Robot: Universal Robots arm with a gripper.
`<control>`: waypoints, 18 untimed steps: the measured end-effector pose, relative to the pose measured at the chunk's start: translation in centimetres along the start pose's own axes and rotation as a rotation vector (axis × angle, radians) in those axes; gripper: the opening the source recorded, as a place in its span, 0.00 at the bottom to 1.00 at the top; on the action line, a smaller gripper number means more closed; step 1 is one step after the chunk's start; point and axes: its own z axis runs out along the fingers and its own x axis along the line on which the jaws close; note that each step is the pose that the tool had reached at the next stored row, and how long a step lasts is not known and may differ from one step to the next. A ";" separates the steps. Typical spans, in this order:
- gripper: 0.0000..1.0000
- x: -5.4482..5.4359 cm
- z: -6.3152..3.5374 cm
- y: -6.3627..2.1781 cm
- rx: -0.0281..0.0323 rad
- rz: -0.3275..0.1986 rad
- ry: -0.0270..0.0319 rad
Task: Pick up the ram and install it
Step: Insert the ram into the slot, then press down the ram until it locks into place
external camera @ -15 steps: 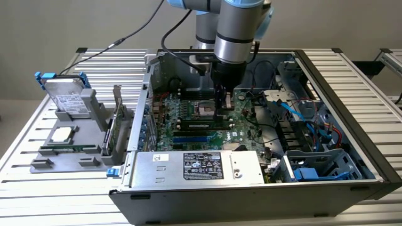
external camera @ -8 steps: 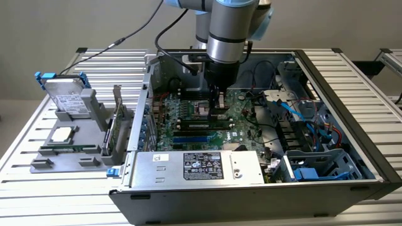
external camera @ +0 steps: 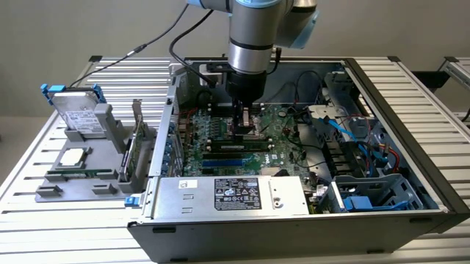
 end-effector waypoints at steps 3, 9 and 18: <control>0.10 -0.1 0.05 0.71 0.0000 0.000 0.0001; 0.10 -0.1 0.19 0.84 0.0000 0.000 0.0005; 0.10 -0.1 0.45 0.85 -0.0004 0.000 0.0032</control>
